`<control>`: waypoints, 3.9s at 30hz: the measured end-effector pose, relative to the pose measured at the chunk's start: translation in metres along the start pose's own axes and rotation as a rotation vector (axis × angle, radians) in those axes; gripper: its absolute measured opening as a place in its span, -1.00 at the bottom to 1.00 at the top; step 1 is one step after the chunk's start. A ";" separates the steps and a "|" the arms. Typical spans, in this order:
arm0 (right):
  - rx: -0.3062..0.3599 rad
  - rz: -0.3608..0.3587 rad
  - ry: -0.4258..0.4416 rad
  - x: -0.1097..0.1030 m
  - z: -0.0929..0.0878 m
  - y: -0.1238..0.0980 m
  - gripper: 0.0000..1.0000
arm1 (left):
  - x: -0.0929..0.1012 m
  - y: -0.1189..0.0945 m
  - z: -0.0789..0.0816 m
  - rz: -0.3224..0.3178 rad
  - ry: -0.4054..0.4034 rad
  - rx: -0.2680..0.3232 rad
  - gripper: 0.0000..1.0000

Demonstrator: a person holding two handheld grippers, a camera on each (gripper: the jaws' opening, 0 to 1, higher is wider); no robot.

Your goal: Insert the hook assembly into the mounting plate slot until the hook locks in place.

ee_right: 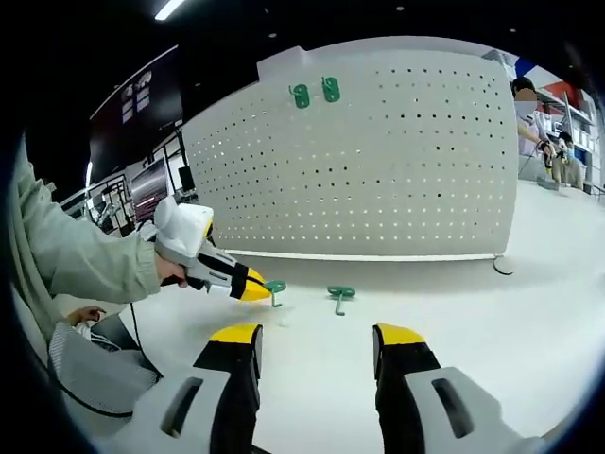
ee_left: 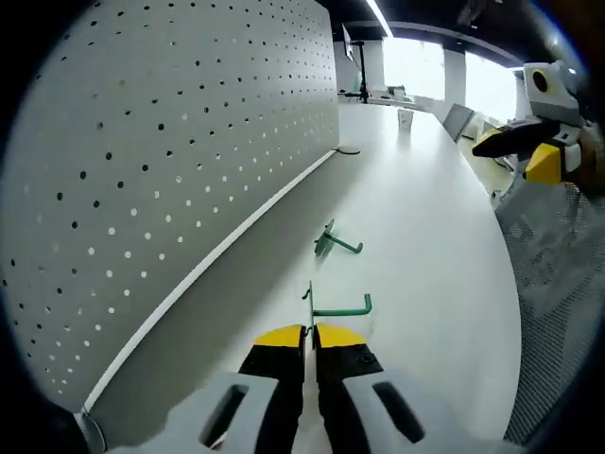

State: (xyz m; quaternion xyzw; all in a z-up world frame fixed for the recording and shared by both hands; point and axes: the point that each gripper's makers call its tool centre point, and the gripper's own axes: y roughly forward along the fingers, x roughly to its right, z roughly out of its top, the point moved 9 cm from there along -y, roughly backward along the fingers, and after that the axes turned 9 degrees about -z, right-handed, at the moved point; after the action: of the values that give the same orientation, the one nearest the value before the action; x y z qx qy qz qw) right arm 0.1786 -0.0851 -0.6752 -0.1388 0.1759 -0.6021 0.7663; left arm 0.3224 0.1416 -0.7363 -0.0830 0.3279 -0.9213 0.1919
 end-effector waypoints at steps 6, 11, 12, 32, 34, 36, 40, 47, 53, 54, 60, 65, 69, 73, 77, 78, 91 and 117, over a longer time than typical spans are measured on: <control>0.008 0.005 -0.013 -0.003 0.002 -0.003 -0.10 | 0.010 -0.018 -0.009 0.064 -0.075 0.066 -0.94; 0.023 0.010 -0.027 -0.006 0.009 -0.006 -0.10 | 0.023 -0.033 -0.019 0.094 -0.129 0.108 -0.94; 0.027 0.011 -0.024 -0.007 0.010 -0.006 -0.10 | 0.026 -0.036 -0.020 0.099 -0.137 0.117 -0.94; 0.086 0.100 -0.066 -0.048 0.040 -0.006 -0.22 | 0.057 -0.075 -0.021 0.158 -0.226 0.292 -0.94; 0.085 0.116 -0.067 -0.052 0.041 -0.006 -0.26 | 0.061 -0.077 -0.019 0.158 -0.233 0.312 -0.94; 0.084 0.131 -0.067 -0.056 0.042 -0.006 -0.30 | 0.065 -0.080 -0.017 0.153 -0.240 0.337 -0.94; 0.091 0.152 -0.065 -0.063 0.045 -0.006 -0.32 | 0.069 -0.083 -0.012 0.144 -0.245 0.373 -0.94; 0.110 0.212 -0.035 -0.077 0.052 -0.009 -0.42 | 0.075 -0.092 0.000 0.136 -0.236 0.430 -0.94; 0.117 0.255 0.003 -0.086 0.057 -0.011 -0.55 | 0.084 -0.098 0.011 0.125 -0.236 0.491 -0.94; 0.121 0.258 0.003 -0.088 0.057 -0.012 -0.55 | 0.085 -0.098 0.013 0.128 -0.229 0.499 -0.94; 0.135 0.270 0.011 -0.091 0.062 -0.013 -0.60 | 0.093 -0.102 0.023 0.120 -0.207 0.543 -0.94; 0.143 0.278 0.024 -0.092 0.065 -0.013 -0.62 | 0.100 -0.103 0.028 0.109 -0.195 0.558 -0.94; 0.138 0.286 0.026 -0.093 0.065 -0.013 -0.63 | 0.106 -0.104 0.033 0.093 -0.190 0.582 -0.94; 0.133 0.298 0.030 -0.095 0.064 -0.014 -0.67 | 0.113 -0.106 0.040 0.084 -0.176 0.610 -0.94; 0.140 0.304 0.033 -0.096 0.065 -0.015 -0.71 | 0.117 -0.107 0.044 0.079 -0.170 0.626 -0.94; 0.143 0.305 0.031 -0.096 0.065 -0.015 -0.73 | 0.117 -0.107 0.045 0.078 -0.170 0.628 -0.94; 0.156 0.312 0.057 -0.096 0.066 -0.017 -0.83 | 0.124 -0.112 0.050 0.074 -0.164 0.656 -0.94; 0.171 0.337 0.147 -0.099 0.067 -0.017 -0.95 | 0.131 -0.112 0.055 0.054 -0.146 0.716 -0.94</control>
State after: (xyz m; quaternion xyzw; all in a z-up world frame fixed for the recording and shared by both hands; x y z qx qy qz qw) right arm 0.1723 0.0073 -0.5975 0.0026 0.2003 -0.4867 0.8503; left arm 0.1846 0.1365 -0.6188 -0.0672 -0.0279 -0.9639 0.2560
